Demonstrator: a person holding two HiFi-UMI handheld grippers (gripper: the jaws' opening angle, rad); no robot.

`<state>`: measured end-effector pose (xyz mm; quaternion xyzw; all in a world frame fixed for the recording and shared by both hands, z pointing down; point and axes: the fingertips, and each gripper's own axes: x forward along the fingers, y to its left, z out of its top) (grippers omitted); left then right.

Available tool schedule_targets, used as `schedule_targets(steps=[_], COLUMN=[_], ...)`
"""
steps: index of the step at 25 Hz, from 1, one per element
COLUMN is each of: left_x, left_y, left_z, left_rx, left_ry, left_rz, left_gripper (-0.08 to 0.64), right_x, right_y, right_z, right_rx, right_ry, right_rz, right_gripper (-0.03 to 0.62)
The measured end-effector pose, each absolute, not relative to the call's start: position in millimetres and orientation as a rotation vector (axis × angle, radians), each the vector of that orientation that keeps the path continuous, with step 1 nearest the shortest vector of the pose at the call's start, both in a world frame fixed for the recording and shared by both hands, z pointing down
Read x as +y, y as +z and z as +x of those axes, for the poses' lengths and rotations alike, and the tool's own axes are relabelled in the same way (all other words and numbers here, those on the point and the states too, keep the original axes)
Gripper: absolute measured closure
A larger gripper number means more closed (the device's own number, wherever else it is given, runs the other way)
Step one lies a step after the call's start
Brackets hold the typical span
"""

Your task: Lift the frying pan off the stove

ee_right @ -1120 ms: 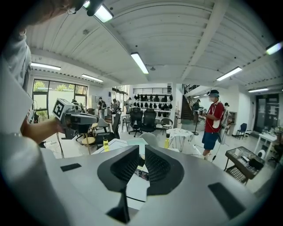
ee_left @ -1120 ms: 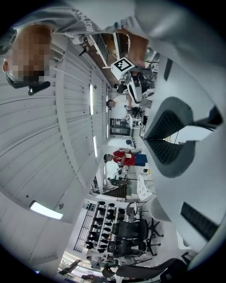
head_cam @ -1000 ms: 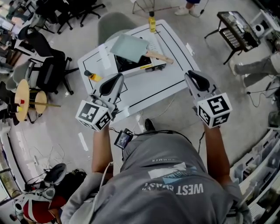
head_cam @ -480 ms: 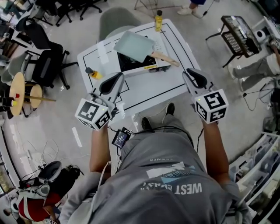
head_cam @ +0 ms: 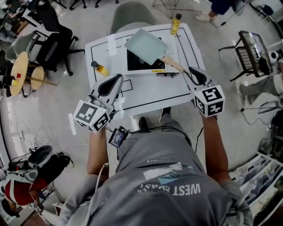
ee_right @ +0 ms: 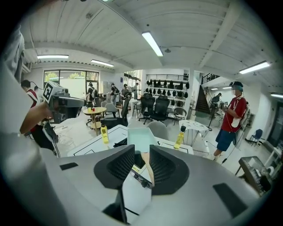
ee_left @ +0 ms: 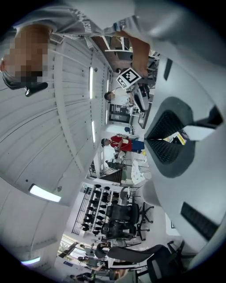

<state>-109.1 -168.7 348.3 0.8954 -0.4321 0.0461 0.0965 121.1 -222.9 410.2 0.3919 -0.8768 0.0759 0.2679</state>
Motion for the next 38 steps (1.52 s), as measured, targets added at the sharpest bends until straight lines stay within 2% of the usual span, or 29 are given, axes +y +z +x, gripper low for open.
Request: schedule_targets(steps=[9, 12, 16, 31, 38], left_x=[-183.8, -186.3, -188.7, -190.1, -193.9], left_y=[371.8, 380.2, 390.4, 420.1, 427.1], left_z=[-107.9, -108.5, -111.2, -124.4, -144.2], left_rx=[-1.367, -1.390, -1.423, -1.503, -1.568], left_ry=[0.122, 0.119, 0.111, 0.060, 0.039], left_rz=[2.552, 2.517, 2.472, 2.354, 2.309], left_gripper=[0.561, 0.561, 0.561, 0.561, 0.561], right_x=[-266.6, -273.7, -282.6, -307.2, -315.9], right_y=[470.5, 491.9, 519.9, 586.4, 609.4], right_z=[110.5, 104.4, 97.6, 81.0, 80.9], right_rx=[-2.291, -2.254, -2.194, -1.947, -1.862], right_ry=[0.246, 0.261, 0.263, 0.155, 0.121], right_rz=[0.841, 0.745, 0.645, 0.420, 0.382], right_gripper=[0.413, 0.364, 0.330, 0.333, 0.378])
